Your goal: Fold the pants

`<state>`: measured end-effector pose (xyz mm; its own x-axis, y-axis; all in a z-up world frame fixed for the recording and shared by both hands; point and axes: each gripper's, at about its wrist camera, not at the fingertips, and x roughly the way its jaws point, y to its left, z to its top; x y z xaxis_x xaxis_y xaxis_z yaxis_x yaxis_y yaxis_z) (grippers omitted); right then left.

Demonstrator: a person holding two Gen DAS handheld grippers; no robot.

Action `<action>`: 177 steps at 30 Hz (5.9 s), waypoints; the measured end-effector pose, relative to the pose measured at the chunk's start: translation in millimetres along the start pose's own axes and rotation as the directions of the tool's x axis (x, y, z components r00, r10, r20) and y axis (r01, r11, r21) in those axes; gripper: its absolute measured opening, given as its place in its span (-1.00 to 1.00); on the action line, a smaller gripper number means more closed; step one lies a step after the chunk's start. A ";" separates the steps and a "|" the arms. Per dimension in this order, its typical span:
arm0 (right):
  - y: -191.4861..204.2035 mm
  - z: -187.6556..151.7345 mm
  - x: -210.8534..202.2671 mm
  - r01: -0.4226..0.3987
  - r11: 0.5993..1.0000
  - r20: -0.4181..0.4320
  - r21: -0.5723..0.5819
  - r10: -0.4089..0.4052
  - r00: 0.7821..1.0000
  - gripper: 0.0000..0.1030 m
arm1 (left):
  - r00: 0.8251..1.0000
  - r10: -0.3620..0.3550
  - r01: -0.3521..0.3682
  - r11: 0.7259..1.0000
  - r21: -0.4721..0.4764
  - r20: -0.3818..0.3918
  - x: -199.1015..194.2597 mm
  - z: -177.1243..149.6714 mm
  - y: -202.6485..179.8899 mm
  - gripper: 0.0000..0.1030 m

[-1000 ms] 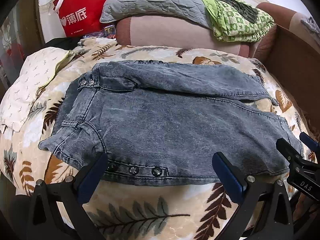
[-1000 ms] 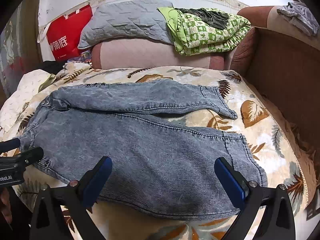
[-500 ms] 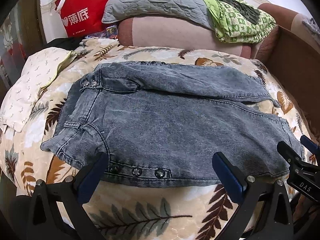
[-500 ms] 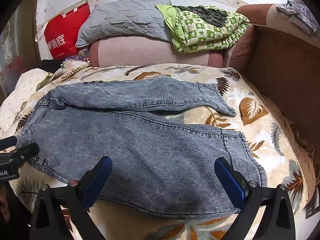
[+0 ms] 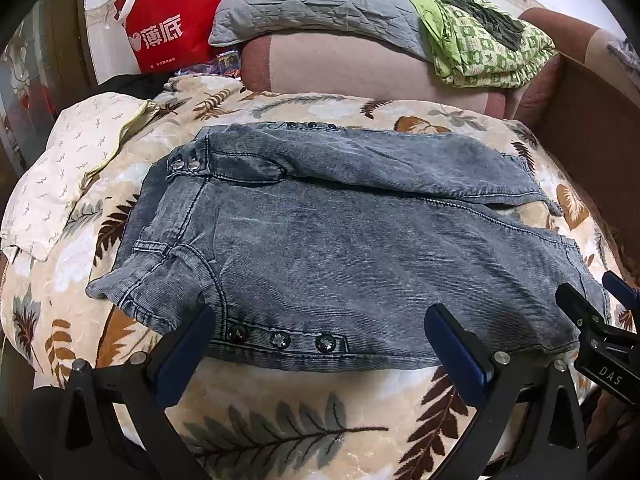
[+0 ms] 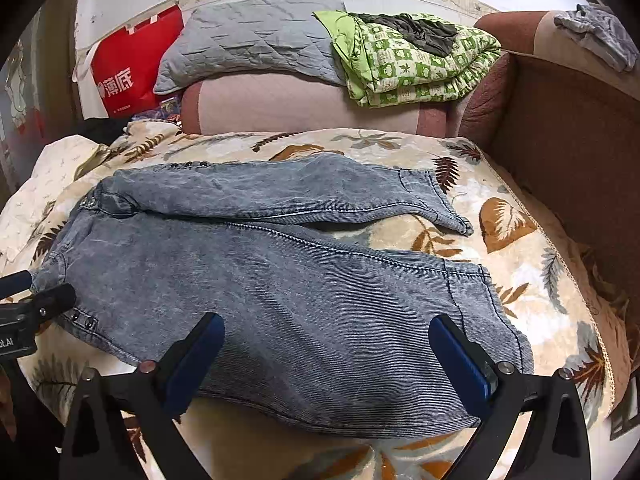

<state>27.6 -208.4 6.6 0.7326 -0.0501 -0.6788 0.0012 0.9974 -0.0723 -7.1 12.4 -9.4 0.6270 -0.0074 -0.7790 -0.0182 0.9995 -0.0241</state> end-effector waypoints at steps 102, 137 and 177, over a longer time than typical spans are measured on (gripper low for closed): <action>-177.8 -77.3 34.3 -0.139 0.501 -0.111 0.854 0.437 0.893 0.86 | 0.988 -0.019 -0.066 0.840 -0.538 -0.152 63.2 -7.8 171.7 -0.64; -212.3 -43.6 40.6 -0.061 0.712 -0.259 0.699 0.332 0.907 0.59 | 0.988 0.147 -0.126 0.952 -0.278 0.054 3.6 27.8 122.1 0.49; -199.0 48.0 133.7 0.098 0.910 -0.268 0.403 0.015 0.963 -0.75 | 0.985 0.155 -0.163 0.980 -0.112 -0.078 85.7 18.0 120.2 0.79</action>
<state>158.0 -411.0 -34.7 0.5233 -0.0475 -0.8508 0.3469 0.9238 0.1618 58.5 132.4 -67.7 0.5542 0.1453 -0.8196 -0.2069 0.9778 0.0334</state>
